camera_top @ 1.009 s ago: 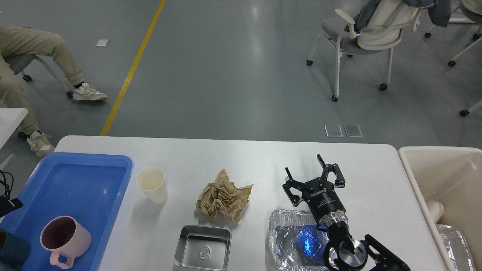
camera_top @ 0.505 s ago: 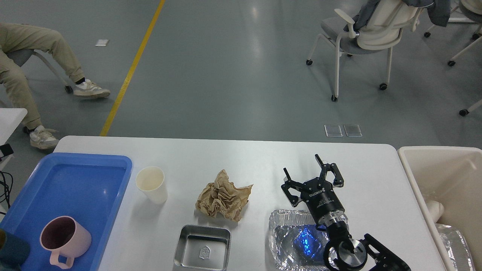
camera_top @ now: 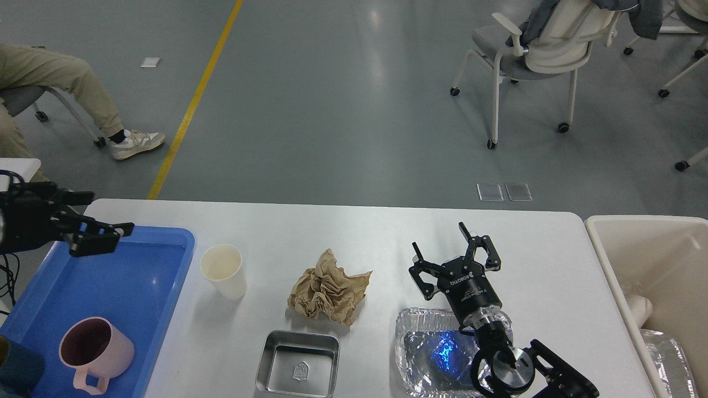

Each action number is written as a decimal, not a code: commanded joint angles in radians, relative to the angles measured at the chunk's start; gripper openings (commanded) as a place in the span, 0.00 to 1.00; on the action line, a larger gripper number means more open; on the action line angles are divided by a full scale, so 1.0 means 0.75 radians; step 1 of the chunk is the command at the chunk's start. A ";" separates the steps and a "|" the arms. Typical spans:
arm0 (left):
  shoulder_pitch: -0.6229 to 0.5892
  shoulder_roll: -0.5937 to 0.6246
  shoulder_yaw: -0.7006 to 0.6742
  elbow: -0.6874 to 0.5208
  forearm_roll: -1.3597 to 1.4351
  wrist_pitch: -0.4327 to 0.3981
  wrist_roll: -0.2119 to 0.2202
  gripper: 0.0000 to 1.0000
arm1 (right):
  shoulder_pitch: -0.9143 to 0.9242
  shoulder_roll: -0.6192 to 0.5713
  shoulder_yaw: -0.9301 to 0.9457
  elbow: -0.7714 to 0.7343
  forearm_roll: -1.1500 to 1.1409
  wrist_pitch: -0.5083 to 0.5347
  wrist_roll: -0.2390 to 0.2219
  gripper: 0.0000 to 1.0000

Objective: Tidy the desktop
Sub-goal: 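Release the pink mug and raise the left gripper, then reach the left gripper to the small steel tray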

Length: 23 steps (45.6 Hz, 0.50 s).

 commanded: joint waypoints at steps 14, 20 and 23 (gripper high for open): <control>-0.299 -0.308 0.179 -0.105 0.284 -0.190 -0.298 0.97 | 0.020 0.002 0.000 0.000 0.000 0.002 0.001 1.00; -0.377 -0.394 0.320 -0.113 0.290 -0.209 -0.296 0.97 | 0.024 0.002 0.000 0.000 0.000 0.002 0.001 1.00; -0.436 -0.460 0.408 -0.111 0.300 -0.211 -0.296 0.97 | 0.024 0.004 0.000 0.000 0.000 0.002 0.003 1.00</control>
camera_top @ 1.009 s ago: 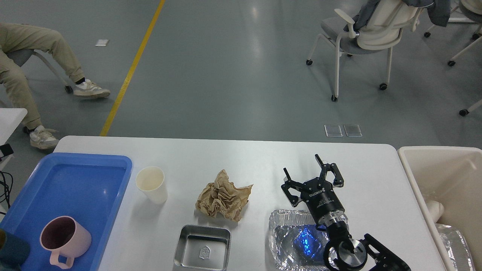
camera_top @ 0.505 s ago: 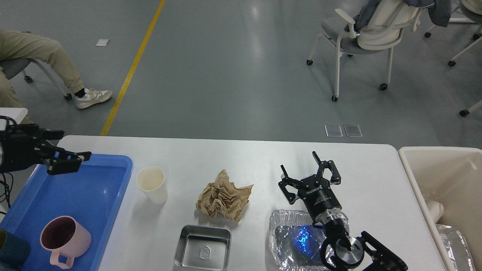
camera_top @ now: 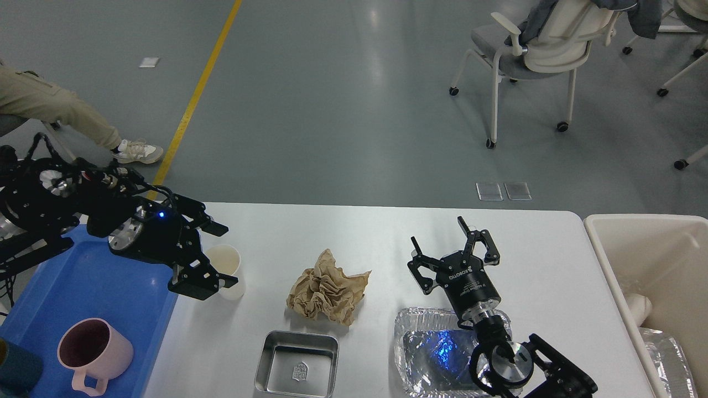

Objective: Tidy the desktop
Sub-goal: 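Reach the left gripper to the small steel tray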

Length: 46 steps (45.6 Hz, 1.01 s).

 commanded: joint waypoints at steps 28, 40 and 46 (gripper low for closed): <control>-0.140 -0.574 0.432 0.021 0.023 -0.009 0.011 0.97 | 0.003 -0.002 0.010 0.002 0.004 0.001 0.006 1.00; -0.069 -0.575 0.493 0.036 0.023 -0.011 0.166 0.93 | 0.003 0.000 0.010 0.002 0.004 0.001 0.006 1.00; -0.022 -0.585 0.493 0.040 0.023 -0.046 0.191 0.93 | 0.003 0.000 0.012 0.004 0.004 0.001 0.006 1.00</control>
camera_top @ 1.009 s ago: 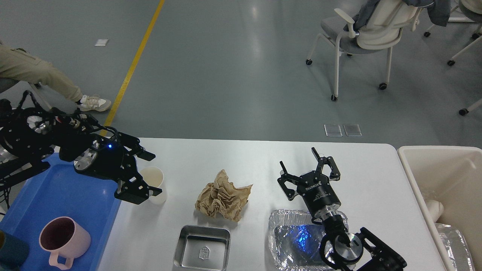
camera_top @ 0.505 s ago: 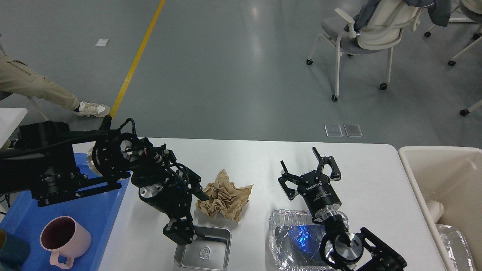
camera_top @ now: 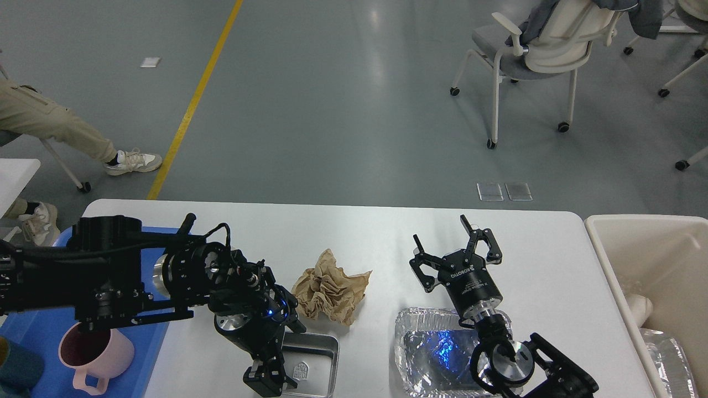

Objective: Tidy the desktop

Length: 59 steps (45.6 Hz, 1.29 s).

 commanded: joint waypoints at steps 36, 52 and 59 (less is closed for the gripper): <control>0.138 -0.172 0.005 0.092 0.037 -0.048 0.056 0.85 | -0.004 -0.008 0.007 0.000 0.000 0.016 0.000 1.00; 0.170 -0.197 0.007 0.141 0.074 -0.048 0.054 0.83 | -0.006 -0.012 0.007 0.000 0.000 0.018 0.000 1.00; 0.162 -0.211 0.078 0.141 0.076 -0.044 0.044 0.73 | -0.006 -0.012 0.007 0.000 0.002 0.020 0.000 1.00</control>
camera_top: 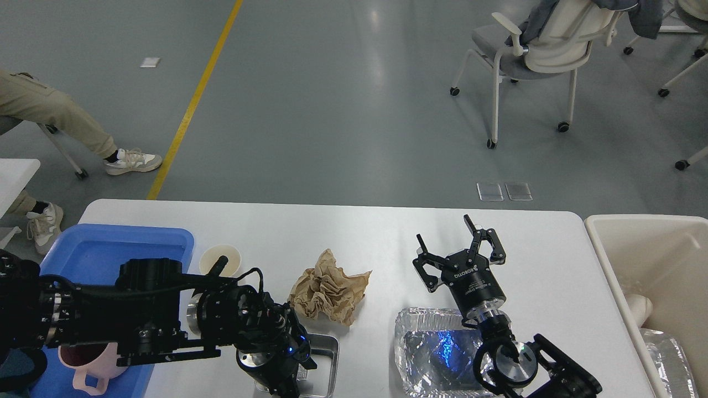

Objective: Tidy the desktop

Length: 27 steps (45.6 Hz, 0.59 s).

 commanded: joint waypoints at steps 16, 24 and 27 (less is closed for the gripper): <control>-0.007 -0.024 0.109 0.001 0.000 0.012 -0.016 0.72 | -0.006 -0.012 0.002 0.000 0.002 0.023 0.000 1.00; -0.005 -0.024 0.109 0.015 0.000 0.014 -0.016 0.70 | -0.008 -0.012 0.002 0.000 0.002 0.029 0.002 1.00; -0.005 -0.024 0.109 0.020 0.000 0.014 -0.016 0.66 | -0.010 -0.012 0.002 0.000 0.002 0.029 0.002 1.00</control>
